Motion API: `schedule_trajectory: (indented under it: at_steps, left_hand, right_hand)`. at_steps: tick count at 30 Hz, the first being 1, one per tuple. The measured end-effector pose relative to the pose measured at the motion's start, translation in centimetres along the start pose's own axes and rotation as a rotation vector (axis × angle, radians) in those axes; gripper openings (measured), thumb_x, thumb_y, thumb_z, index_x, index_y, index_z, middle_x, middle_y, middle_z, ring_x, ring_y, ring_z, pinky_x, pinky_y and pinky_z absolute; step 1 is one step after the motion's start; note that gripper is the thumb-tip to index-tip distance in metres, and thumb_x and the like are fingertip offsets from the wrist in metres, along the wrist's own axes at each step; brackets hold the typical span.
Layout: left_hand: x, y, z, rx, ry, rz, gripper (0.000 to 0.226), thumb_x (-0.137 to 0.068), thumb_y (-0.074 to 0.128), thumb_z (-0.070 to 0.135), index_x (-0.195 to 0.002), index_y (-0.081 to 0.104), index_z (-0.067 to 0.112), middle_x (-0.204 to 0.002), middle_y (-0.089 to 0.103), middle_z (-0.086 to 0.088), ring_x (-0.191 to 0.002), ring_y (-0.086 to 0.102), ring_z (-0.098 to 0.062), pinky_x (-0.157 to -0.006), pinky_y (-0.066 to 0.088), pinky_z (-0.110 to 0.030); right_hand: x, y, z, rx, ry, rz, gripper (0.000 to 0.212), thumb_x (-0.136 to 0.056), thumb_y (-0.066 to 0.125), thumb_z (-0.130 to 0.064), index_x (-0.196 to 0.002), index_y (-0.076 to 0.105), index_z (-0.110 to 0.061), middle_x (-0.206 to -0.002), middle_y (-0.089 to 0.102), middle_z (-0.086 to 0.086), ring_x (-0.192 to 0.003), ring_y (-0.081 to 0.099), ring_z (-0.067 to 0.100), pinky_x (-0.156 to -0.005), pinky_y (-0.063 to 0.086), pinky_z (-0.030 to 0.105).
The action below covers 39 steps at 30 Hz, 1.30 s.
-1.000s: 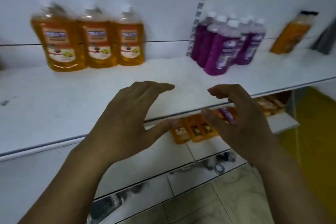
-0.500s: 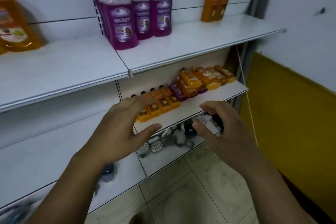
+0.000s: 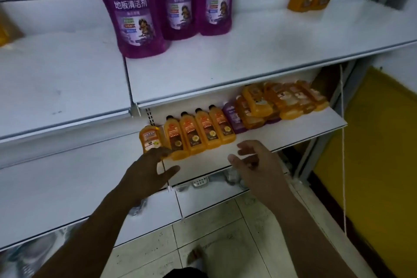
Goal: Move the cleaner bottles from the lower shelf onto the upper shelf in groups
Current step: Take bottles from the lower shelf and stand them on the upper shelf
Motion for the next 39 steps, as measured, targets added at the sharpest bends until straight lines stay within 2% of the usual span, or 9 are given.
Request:
schedule_trajectory:
  at_steps: [4,12,15,19,22,25,28,33,39]
  left_hand:
    - [-3.3,0.8,-6.6,0.029,-0.252,0.054,0.061,-0.084,0.080,0.052,-0.134,0.060,0.023,-0.129,0.065,-0.010,-0.112,0.067,-0.030,-0.091,0.054,-0.038]
    - [-8.7,6.6,-3.1,0.146,-0.111,0.084,0.051,-0.096,0.074,0.027,-0.142,0.054,0.017,-0.130,0.061,0.006,-0.118,0.060,-0.015,-0.098,0.047,-0.029]
    - [-10.4,10.0,-0.9,0.072,-0.027,0.069,0.069,-0.097,0.067,0.044,-0.155,0.033,0.029,-0.158,0.046,-0.006,-0.145,0.046,-0.034,-0.115,0.043,-0.049]
    - [-10.2,11.7,-1.4,-0.008,-0.082,0.241,0.078,-0.093,0.048,0.072,-0.157,0.039,0.027,-0.164,0.040,-0.006,-0.156,0.026,-0.038,-0.120,0.031,-0.062]
    - [-8.8,12.1,-3.3,0.246,-0.265,0.341,0.059,-0.092,0.070,0.049,-0.143,0.054,0.024,-0.151,0.049,-0.009,-0.138,0.046,-0.034,-0.111,0.044,-0.056]
    - [-7.6,12.1,-5.3,0.498,-0.384,0.439,0.048,-0.088,0.073,0.056,-0.123,0.061,0.025,-0.132,0.060,-0.007,-0.119,0.060,-0.024,-0.098,0.057,-0.054]
    - [-6.6,12.8,-6.9,0.772,-0.562,0.494,0.057,-0.087,0.082,0.046,-0.130,0.055,0.020,-0.133,0.064,-0.006,-0.122,0.063,-0.028,-0.100,0.057,-0.051]
    - [-5.7,13.7,-7.1,0.881,-0.677,0.492,0.067,-0.083,0.089,0.028,-0.137,0.050,0.018,-0.127,0.064,0.000,-0.112,0.063,-0.024,-0.100,0.056,-0.050]
    - [-4.8,16.1,-7.0,1.150,-0.732,0.245,0.048,-0.082,0.087,0.018,-0.125,0.066,0.019,-0.116,0.076,-0.009,-0.109,0.073,-0.034,-0.095,0.060,-0.055]
  right_hand:
    - [-5.3,3.5,4.8,-0.043,0.105,-0.022,0.033,-0.092,0.076,-0.043,-0.117,0.065,-0.025,-0.110,0.068,-0.006,-0.087,0.066,0.005,-0.062,0.049,0.011]
    - [-15.6,12.6,11.1,0.238,-0.088,-0.189,0.062,-0.096,0.071,-0.043,-0.149,0.045,-0.026,-0.151,0.052,0.003,-0.133,0.056,0.025,-0.100,0.053,0.038]
    - [-16.3,15.8,13.3,0.411,-0.111,-0.367,0.073,-0.101,0.060,-0.052,-0.161,0.022,-0.036,-0.171,0.022,0.000,-0.149,0.041,0.028,-0.108,0.049,0.048]
    - [-13.5,16.1,13.3,0.602,-0.411,-0.326,0.050,-0.104,0.049,-0.056,-0.147,0.045,-0.031,-0.175,0.002,-0.006,-0.156,0.031,0.029,-0.093,0.060,0.047]
    - [-13.3,14.3,16.0,0.570,-0.211,-0.281,0.065,-0.102,0.041,-0.067,-0.158,0.033,-0.034,-0.170,0.021,-0.008,-0.142,0.045,0.025,-0.092,0.055,0.040]
    - [-13.1,11.9,15.6,0.350,-0.148,-0.107,0.045,-0.097,0.056,-0.064,-0.127,0.061,-0.030,-0.141,0.051,-0.004,-0.121,0.052,0.026,-0.080,0.048,0.036]
    - [-13.7,11.3,16.1,0.020,-0.019,0.010,0.037,-0.089,0.076,-0.051,-0.109,0.063,-0.022,-0.127,0.047,-0.001,-0.114,0.056,0.024,-0.088,0.056,0.042]
    - [-15.9,12.6,19.4,-0.135,0.294,-0.133,0.083,-0.069,0.091,-0.049,-0.138,0.050,-0.027,-0.132,0.062,0.000,-0.116,0.065,0.025,-0.096,0.057,0.050]
    - [-15.3,13.7,18.6,-0.115,0.357,-0.349,0.038,-0.084,0.085,-0.041,-0.115,0.066,-0.031,-0.110,0.072,-0.007,-0.113,0.068,0.023,-0.101,0.053,0.045]
Point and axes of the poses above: each hand's wrist, its own x-axis away from the middle knuckle, its own y-axis out of the palm, z = x × y, the point moved 10 cm from there along -x, towards the middle knuckle
